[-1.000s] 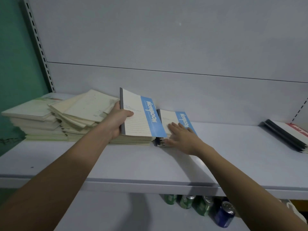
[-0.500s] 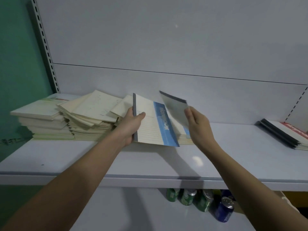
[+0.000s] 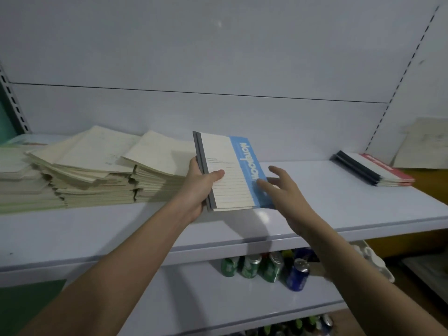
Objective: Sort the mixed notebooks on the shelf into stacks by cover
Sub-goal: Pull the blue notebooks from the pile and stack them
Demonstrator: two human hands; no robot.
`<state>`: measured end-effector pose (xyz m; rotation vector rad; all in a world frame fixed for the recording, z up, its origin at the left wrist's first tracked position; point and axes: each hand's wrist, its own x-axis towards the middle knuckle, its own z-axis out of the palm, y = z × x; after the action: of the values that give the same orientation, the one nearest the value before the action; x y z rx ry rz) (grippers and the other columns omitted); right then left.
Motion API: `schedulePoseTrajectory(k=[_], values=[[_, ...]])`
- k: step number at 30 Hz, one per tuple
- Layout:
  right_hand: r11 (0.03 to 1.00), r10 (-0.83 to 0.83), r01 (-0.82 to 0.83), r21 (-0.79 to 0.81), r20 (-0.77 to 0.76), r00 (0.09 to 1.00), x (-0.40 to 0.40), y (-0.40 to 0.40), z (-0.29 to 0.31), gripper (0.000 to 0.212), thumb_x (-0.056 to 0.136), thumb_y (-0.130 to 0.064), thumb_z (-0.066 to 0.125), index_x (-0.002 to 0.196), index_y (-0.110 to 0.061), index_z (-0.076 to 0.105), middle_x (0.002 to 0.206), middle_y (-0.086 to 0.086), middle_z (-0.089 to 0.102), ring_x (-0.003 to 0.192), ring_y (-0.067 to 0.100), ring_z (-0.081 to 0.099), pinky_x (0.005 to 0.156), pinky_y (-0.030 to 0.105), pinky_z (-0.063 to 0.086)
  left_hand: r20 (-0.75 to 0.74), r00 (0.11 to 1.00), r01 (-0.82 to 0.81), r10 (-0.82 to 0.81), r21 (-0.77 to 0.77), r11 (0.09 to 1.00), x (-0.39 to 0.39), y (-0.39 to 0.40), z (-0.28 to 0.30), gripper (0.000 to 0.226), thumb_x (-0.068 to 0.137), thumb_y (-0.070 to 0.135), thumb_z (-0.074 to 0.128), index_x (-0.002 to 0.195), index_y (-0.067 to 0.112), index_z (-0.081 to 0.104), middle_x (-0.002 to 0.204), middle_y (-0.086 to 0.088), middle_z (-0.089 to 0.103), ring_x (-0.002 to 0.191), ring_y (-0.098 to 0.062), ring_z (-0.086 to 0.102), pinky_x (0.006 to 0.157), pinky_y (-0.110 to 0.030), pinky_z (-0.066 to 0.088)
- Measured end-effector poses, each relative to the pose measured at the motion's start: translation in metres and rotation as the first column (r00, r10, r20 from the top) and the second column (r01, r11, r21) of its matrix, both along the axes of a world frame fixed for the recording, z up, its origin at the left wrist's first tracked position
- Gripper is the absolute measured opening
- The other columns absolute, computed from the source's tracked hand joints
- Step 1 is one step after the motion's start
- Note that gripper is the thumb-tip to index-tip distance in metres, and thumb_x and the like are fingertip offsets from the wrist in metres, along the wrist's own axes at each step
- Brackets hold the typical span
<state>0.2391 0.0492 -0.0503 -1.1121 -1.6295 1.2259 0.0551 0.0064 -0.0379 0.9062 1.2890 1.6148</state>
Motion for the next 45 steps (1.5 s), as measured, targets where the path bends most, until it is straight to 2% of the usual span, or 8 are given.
schedulePoseTrajectory(k=[10, 21, 25, 28, 33, 38, 41, 45], values=[[0.980, -0.110, 0.064, -0.188, -0.245, 0.963, 0.103, 0.082, -0.035, 0.037, 0.096, -0.012, 0.058, 0.133, -0.014, 0.050, 0.116, 0.010, 0.066, 0.098, 0.027, 0.068, 0.065, 0.033, 0.060, -0.119, 0.959, 0.238, -0.258, -0.158, 0.958, 0.111, 0.071, -0.020, 0.034, 0.091, 0.002, 0.060, 0.118, 0.023, 0.053, 0.114, 0.000, 0.070, 0.102, -0.018, 0.068, 0.090, -0.037, 0.056], [0.984, -0.172, 0.176, -0.016, 0.140, 0.975, 0.259, 0.221, -0.062, 0.016, 0.095, -0.011, 0.058, 0.111, -0.009, 0.060, 0.108, 0.008, 0.068, 0.087, 0.018, 0.065, 0.069, 0.028, 0.052, -0.543, 0.773, 0.232, -0.329, -0.241, 0.943, 0.278, 0.179, -0.060, 0.059, 0.075, 0.004, 0.077, 0.128, 0.019, 0.056, 0.117, 0.006, 0.067, 0.100, -0.006, 0.063, 0.079, -0.013, 0.051], [0.980, -0.194, 0.176, 0.091, 0.256, 0.947, 0.267, 0.262, -0.060, 0.022, 0.094, -0.015, 0.058, 0.114, -0.007, 0.057, 0.108, 0.006, 0.063, 0.088, 0.019, 0.060, 0.071, 0.028, 0.045, -0.759, 0.600, 0.035, -0.251, -0.288, 0.957, 0.289, 0.217, -0.065, 0.062, 0.069, 0.039, 0.076, 0.125, 0.022, 0.057, 0.121, 0.000, 0.066, 0.110, -0.022, 0.058, 0.096, -0.034, 0.048], [0.951, -0.267, 0.166, 0.260, 0.423, 0.866, 0.262, 0.282, -0.065, 0.028, 0.095, -0.018, 0.052, 0.118, -0.002, 0.052, 0.115, 0.011, 0.058, 0.100, 0.028, 0.055, 0.077, 0.033, 0.041, -0.852, 0.448, -0.088, -0.272, -0.345, 0.935, 0.296, 0.237, -0.068, 0.079, 0.075, 0.053, 0.075, 0.141, 0.027, 0.042, 0.133, 0.002, 0.054, 0.128, -0.026, 0.039, 0.105, -0.032, 0.031], [0.825, -0.492, 0.138, 0.548, 0.575, 0.654, 0.252, 0.281, -0.084, 0.047, 0.097, -0.035, 0.047, 0.133, -0.005, 0.046, 0.132, 0.015, 0.047, 0.115, 0.034, 0.042, 0.088, 0.044, 0.038, -0.894, 0.430, -0.194, -0.129, -0.230, 0.954, 0.292, 0.248, -0.084, 0.080, 0.078, 0.057, 0.070, 0.146, 0.034, 0.036, 0.138, -0.002, 0.046, 0.137, -0.018, 0.026, 0.108, -0.032, 0.020], [0.927, -0.266, 0.013, 0.375, 0.632, 0.728, 0.272, 0.273, -0.081, 0.059, 0.090, -0.047, 0.055, 0.138, -0.015, 0.044, 0.136, 0.005, 0.046, 0.123, 0.028, 0.037, 0.099, 0.035, 0.030, -0.923, 0.372, -0.233, -0.103, -0.200, 0.952, 0.285, 0.256, -0.092, 0.071, 0.078, 0.059, 0.068, 0.141, 0.034, 0.045, 0.140, 0.007, 0.050, 0.137, -0.012, 0.027, 0.111, -0.033, 0.021], [0.968, -0.024, -0.108, 0.225, 0.513, 0.858, 0.290, 0.273, -0.078, 0.051, 0.089, -0.023, 0.061, 0.138, -0.020, 0.047, 0.134, -0.003, 0.047, 0.129, 0.023, 0.034, 0.104, 0.030, 0.030, -0.921, 0.370, -0.192, -0.121, -0.204, 0.960, 0.282, 0.257, -0.096, 0.068, 0.078, 0.060, 0.068, 0.138, 0.034, 0.048, 0.141, 0.014, 0.047, 0.136, -0.009, 0.027, 0.113, -0.032, 0.019], [0.954, -0.062, -0.077, 0.289, 0.443, 0.894, 0.292, 0.280, -0.086, 0.050, 0.087, 0.002, 0.057, 0.135, -0.013, 0.053, 0.134, 0.003, 0.052, 0.127, 0.028, 0.043, 0.099, 0.027, 0.033, -0.920, 0.376, -0.130, -0.112, -0.172, 0.976, 0.278, 0.255, -0.102, 0.083, 0.062, 0.075, 0.048, 0.135, 0.036, 0.052, 0.144, 0.014, 0.047, 0.132, -0.007, 0.032, 0.114, -0.036, 0.022]])
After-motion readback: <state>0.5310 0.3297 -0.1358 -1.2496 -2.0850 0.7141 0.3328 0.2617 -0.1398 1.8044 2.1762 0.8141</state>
